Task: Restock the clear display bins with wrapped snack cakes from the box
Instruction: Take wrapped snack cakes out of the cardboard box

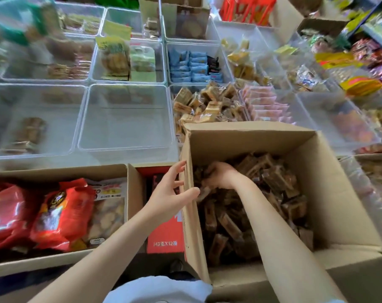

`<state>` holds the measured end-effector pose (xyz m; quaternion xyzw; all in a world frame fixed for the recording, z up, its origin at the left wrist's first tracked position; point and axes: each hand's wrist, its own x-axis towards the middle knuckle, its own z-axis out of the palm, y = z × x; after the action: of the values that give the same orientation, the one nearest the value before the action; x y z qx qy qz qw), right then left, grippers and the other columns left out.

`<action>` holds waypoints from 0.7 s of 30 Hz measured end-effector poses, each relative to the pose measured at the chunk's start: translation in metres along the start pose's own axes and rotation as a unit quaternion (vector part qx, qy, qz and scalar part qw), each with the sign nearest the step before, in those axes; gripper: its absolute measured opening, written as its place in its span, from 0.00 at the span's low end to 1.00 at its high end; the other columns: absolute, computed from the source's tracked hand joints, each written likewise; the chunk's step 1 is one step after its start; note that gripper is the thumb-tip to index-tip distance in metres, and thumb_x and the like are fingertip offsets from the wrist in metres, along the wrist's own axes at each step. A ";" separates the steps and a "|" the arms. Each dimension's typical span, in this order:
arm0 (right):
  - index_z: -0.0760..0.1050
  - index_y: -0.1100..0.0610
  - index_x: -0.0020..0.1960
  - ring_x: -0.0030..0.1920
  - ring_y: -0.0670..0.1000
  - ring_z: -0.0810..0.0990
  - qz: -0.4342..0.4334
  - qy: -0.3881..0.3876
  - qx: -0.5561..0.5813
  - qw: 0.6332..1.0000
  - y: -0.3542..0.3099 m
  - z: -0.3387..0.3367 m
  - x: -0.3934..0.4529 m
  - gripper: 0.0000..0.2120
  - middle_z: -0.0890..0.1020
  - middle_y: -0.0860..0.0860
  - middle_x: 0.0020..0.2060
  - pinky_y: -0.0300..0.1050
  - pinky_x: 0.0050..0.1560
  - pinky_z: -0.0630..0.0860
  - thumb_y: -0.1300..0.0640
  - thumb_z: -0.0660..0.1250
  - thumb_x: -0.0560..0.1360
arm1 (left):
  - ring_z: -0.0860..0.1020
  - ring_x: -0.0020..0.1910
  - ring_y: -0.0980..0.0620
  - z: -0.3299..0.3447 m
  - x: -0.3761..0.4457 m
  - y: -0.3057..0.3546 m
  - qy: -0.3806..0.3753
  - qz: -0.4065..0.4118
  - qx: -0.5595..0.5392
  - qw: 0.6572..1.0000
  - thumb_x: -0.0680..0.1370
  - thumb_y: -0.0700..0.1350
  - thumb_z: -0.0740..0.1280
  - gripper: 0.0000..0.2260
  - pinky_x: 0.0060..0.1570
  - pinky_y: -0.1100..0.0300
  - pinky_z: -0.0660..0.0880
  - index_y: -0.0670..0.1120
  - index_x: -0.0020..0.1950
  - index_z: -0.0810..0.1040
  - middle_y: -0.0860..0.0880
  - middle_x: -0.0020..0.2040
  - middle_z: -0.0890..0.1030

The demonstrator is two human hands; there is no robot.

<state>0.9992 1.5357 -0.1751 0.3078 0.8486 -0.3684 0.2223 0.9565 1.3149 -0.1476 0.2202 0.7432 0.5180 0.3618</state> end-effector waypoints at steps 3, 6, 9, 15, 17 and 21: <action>0.74 0.53 0.58 0.42 0.51 0.85 -0.024 0.073 0.126 0.989 -0.008 -0.038 -0.021 0.13 0.82 0.55 0.49 0.43 0.44 0.83 0.58 0.73 0.75 | 0.72 0.70 0.55 0.001 0.003 0.005 -0.020 -0.006 0.017 1.000 0.68 0.66 0.69 0.41 0.66 0.48 0.76 0.65 0.78 0.57 0.61 0.77 0.63; 0.70 0.52 0.65 0.46 0.51 0.84 0.021 0.035 0.029 0.999 -0.017 -0.033 -0.023 0.19 0.81 0.52 0.55 0.44 0.44 0.82 0.51 0.71 0.77 | 0.72 0.68 0.54 -0.001 0.009 0.008 -0.032 -0.010 0.036 0.999 0.68 0.61 0.69 0.42 0.64 0.48 0.77 0.60 0.80 0.55 0.58 0.78 0.62; 0.62 0.50 0.76 0.64 0.56 0.76 0.067 -0.023 -0.044 0.997 -0.026 -0.001 -0.015 0.35 0.73 0.53 0.70 0.48 0.59 0.76 0.46 0.73 0.74 | 0.74 0.65 0.54 -0.010 0.013 0.004 -0.046 -0.004 0.051 0.998 0.68 0.57 0.68 0.41 0.61 0.49 0.79 0.60 0.80 0.56 0.56 0.77 0.64; 0.54 0.50 0.80 0.78 0.64 0.54 0.036 -0.068 -0.112 0.991 -0.029 0.050 -0.005 0.35 0.63 0.55 0.76 0.53 0.74 0.58 0.48 0.67 0.79 | 0.75 0.65 0.52 -0.021 0.014 -0.003 -0.064 -0.001 0.046 0.997 0.67 0.57 0.67 0.39 0.56 0.50 0.81 0.61 0.78 0.58 0.56 0.74 0.67; 0.61 0.49 0.77 0.76 0.63 0.57 0.039 -0.046 -0.065 0.996 -0.020 0.051 0.000 0.32 0.68 0.57 0.73 0.52 0.73 0.62 0.48 0.70 0.77 | 0.75 0.65 0.53 -0.020 0.015 -0.006 -0.061 0.005 0.052 0.997 0.69 0.56 0.67 0.38 0.57 0.51 0.81 0.62 0.77 0.58 0.57 0.74 0.67; 0.72 0.50 0.67 0.62 0.53 0.75 0.049 0.041 0.101 0.993 -0.012 0.013 -0.011 0.28 0.77 0.50 0.58 0.47 0.61 0.73 0.53 0.77 0.70 | 0.75 0.65 0.53 -0.014 0.017 -0.008 -0.057 0.010 0.052 0.997 0.69 0.57 0.68 0.38 0.58 0.51 0.80 0.62 0.78 0.57 0.58 0.74 0.67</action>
<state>1.0011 1.5154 -0.1711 0.3849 0.7992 -0.4279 0.1731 0.9352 1.3152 -0.1575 0.2753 0.7448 0.4691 0.3865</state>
